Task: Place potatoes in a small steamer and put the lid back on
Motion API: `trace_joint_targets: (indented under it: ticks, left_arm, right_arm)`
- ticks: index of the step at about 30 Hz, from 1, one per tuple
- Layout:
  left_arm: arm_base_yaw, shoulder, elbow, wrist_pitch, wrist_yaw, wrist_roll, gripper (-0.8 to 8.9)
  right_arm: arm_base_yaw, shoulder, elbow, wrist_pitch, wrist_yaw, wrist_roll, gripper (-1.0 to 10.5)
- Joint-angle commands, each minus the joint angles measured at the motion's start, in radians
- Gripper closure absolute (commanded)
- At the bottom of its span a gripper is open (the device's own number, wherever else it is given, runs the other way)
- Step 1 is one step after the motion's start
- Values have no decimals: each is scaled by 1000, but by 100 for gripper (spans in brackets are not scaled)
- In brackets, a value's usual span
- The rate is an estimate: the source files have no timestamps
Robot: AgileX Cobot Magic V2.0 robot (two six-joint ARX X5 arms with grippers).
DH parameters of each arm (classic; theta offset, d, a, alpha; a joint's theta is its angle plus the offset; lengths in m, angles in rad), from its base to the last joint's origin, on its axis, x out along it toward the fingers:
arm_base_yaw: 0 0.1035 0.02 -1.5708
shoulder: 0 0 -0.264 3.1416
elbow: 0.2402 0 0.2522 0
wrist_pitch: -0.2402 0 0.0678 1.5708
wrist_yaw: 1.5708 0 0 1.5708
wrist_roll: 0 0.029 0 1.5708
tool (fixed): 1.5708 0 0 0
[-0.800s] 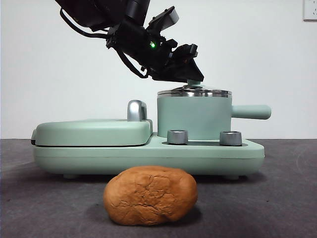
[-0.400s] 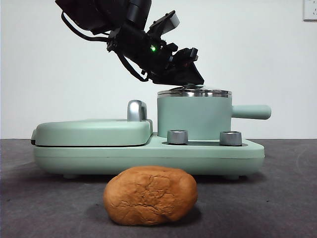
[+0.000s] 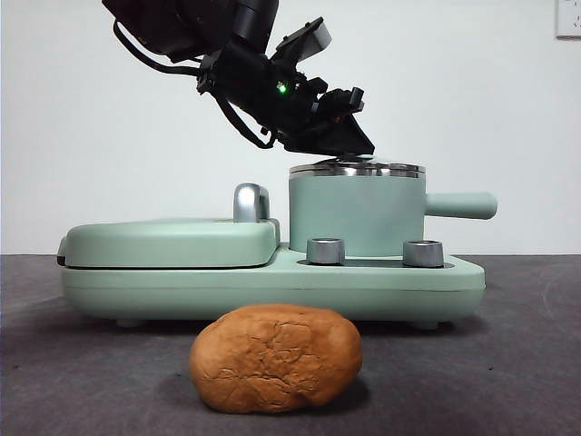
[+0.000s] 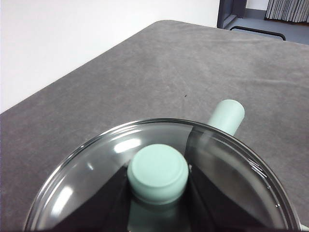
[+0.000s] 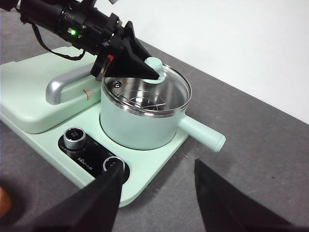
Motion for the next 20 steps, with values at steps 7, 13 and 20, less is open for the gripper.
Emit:
trace_joint_targets:
  ticks: [7,13,20]
  left_arm:
    - [-3,-16,26,15,-57,43,804]
    - [10,-78,26,21,-57,78,804]
    - [24,-174,26,-17,-57,61,804]
  right_arm:
    - [0,3,18,4,2,4,713]
    - [0,3,18,4,2,7,713]
    - [0,3,18,4,2,12,713]
